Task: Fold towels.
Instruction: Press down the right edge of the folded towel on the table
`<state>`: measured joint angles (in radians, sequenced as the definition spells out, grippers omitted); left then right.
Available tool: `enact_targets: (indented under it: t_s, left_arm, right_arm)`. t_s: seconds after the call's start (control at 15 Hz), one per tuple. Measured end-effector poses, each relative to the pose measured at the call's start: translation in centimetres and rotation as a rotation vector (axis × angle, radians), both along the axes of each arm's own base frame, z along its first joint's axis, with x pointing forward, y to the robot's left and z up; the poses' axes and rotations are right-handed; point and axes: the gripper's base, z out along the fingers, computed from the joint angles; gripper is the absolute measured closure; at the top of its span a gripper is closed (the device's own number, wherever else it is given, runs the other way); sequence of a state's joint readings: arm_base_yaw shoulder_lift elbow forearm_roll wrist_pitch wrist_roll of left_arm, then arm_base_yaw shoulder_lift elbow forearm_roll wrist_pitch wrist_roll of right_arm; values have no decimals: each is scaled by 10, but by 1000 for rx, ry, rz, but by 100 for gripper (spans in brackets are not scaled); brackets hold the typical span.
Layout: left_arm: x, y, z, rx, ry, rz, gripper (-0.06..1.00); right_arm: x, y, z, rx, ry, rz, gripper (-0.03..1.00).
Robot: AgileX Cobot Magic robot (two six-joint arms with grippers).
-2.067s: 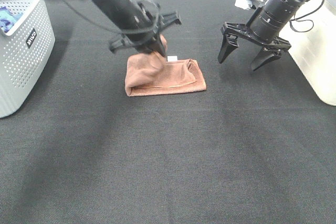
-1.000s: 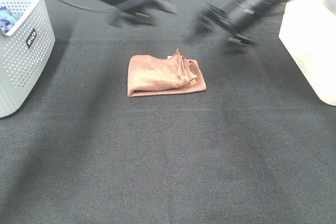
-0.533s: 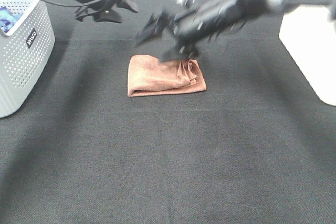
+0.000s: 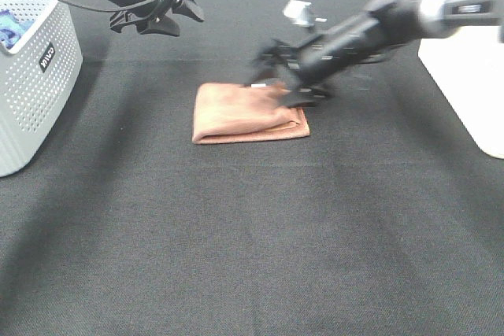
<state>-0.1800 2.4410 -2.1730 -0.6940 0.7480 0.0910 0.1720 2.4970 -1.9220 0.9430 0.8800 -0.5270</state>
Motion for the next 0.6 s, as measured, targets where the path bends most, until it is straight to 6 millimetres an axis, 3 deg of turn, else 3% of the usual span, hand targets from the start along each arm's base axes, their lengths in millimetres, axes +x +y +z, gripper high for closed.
enact_targets:
  t_s: [0.4, 0.6]
  left_arm:
    - [0, 0, 0, 4, -1, -1, 42]
    - [-2, 0, 5, 24, 6, -34, 42]
  right_arm:
    - [5, -36, -3, -50, 38, -58, 12]
    - [3, -51, 7, -100, 66, -40, 12]
